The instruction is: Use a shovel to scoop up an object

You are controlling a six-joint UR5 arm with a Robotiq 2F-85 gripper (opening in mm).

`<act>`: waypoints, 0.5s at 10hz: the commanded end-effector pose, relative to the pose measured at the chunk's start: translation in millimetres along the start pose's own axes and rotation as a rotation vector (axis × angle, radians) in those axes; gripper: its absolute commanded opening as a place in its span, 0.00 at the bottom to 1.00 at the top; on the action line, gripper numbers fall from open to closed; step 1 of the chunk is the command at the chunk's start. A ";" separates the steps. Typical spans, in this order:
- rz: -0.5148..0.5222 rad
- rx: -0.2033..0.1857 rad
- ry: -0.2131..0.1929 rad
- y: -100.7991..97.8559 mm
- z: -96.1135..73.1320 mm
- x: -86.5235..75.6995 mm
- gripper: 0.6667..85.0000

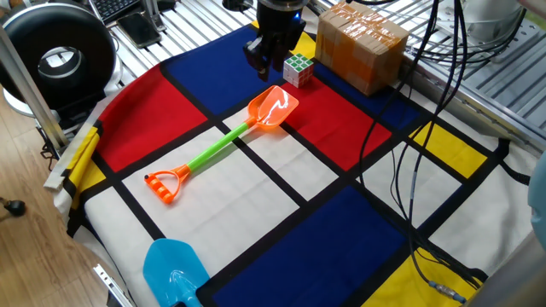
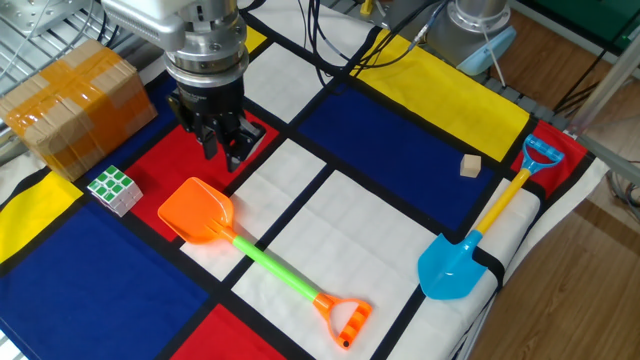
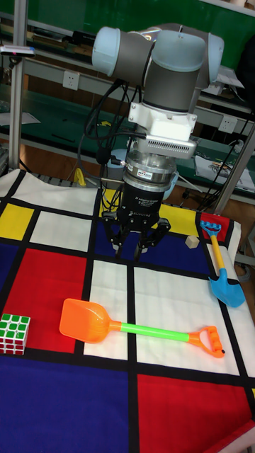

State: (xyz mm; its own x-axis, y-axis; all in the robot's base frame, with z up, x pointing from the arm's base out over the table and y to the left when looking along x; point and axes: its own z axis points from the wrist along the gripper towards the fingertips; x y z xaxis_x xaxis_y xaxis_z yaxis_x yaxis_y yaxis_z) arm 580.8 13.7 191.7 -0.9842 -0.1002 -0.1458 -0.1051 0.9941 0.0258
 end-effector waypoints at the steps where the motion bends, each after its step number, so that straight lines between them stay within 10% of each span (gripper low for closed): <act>1: -0.018 -0.002 -0.003 -0.1 -1.3 -0.9 0.45; 5: -0.072 0.022 -0.043 -5.9 -1.6 -11.4 0.45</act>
State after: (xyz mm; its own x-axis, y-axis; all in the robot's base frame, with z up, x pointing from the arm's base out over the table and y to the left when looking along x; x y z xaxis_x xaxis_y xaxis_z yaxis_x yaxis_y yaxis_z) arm 586.6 7.4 192.4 -0.9739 -0.1558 -0.1652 -0.1563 0.9877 -0.0100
